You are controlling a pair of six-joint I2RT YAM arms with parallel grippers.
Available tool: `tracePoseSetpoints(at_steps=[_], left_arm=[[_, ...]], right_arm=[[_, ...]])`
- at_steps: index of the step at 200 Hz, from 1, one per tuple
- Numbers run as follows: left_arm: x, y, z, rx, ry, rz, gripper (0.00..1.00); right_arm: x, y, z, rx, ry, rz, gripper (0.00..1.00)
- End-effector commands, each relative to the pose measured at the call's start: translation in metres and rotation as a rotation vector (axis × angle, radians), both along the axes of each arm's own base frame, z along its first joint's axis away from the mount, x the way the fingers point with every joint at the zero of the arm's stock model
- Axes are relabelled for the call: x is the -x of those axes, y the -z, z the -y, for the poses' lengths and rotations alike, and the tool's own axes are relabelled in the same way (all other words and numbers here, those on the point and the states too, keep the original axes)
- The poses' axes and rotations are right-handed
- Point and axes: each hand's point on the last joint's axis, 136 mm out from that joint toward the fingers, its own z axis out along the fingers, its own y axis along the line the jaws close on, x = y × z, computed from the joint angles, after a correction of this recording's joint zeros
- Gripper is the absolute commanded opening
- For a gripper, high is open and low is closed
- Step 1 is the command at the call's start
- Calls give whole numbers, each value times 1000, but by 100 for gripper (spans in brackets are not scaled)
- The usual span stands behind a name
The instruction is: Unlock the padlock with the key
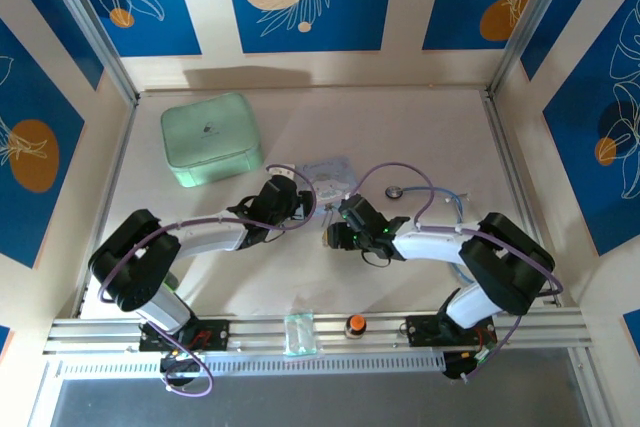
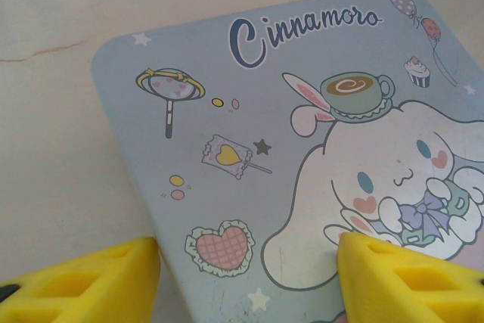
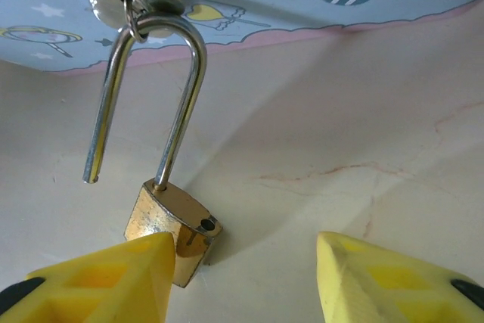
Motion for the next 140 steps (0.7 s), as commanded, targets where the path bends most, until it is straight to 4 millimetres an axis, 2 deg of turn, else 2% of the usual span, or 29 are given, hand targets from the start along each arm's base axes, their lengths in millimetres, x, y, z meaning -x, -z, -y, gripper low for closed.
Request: tracePoseSetpoints(at_steps=[1,23,76,102,140], left_arm=[[34,50,-24,-156,49,-173,62],[35,51,-23,-150,47,-175,63],[35,51,-24,-152,47,-175,62],[36,52,-25,-152,47,-177,62],[37,53,-25,-149,44,-179,62]], right_arm=[[26,13,-24,-39,-95,-98,51],[26,6,-31,-47,-107,-68,53],[25,6,-32,-5,-75,-64,55],[24,7,-40,-14,-97,-65,55],[27,-1,-47,-29,-114,-44,56]])
